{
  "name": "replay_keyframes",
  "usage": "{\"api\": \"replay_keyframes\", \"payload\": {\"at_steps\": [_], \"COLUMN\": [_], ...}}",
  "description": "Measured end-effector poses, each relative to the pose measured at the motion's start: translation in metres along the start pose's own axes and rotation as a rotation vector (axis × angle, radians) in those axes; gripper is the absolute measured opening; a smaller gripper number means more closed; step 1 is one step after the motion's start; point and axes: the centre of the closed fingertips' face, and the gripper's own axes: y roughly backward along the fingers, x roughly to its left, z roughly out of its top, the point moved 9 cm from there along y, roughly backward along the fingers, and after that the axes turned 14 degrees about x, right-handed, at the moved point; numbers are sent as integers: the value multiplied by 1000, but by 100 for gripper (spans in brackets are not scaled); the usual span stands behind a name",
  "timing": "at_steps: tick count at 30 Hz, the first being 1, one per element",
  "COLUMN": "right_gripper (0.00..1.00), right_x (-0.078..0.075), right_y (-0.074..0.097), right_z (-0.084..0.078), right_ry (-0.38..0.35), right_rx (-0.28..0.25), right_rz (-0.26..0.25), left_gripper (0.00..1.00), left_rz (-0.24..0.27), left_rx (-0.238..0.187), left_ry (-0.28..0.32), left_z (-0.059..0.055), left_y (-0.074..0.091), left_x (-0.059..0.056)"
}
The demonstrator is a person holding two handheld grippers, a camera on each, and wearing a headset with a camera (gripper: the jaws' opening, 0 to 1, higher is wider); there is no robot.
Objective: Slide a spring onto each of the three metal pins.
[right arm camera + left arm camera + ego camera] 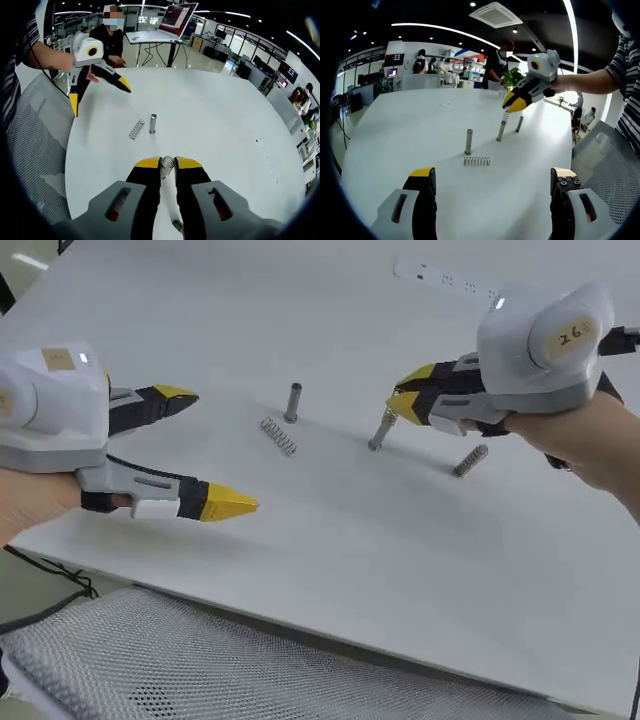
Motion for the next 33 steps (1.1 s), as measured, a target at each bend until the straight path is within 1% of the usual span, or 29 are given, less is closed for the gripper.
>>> {"api": "replay_keyframes", "payload": {"at_steps": [5, 8, 12, 17, 25, 26, 27, 33], "right_gripper": [12, 12, 12, 12, 12, 12, 12, 13], "right_x": [0, 3, 6, 8, 11, 11, 11, 10], "right_y": [-6, -12, -20, -27, -35, -35, -34, -33], "right_z": [-4, -6, -10, -15, -20, -21, -20, -20], "right_ry": [-15, -11, -4, -17, -42, -43, -51, -69], "right_rx": [21, 34, 64, 87, 100, 101, 88, 91], "right_rz": [6, 13, 22, 34, 43, 44, 44, 49], "left_gripper": [94, 93, 93, 93, 92, 92, 92, 92], "left_rz": [-1, -1, -1, -1, -5, -5, -5, -8], "left_rx": [1, 1, 0, 1, 2, 2, 3, 8], "left_ry": [-1, -1, -1, -1, -2, -2, -2, 0], "left_z": [0, 1, 1, 1, 1, 1, 1, -1], "left_y": [0, 0, 0, 0, -1, -1, -1, -2], "left_x": [0, 1, 1, 2, 1, 1, 1, 2]}}
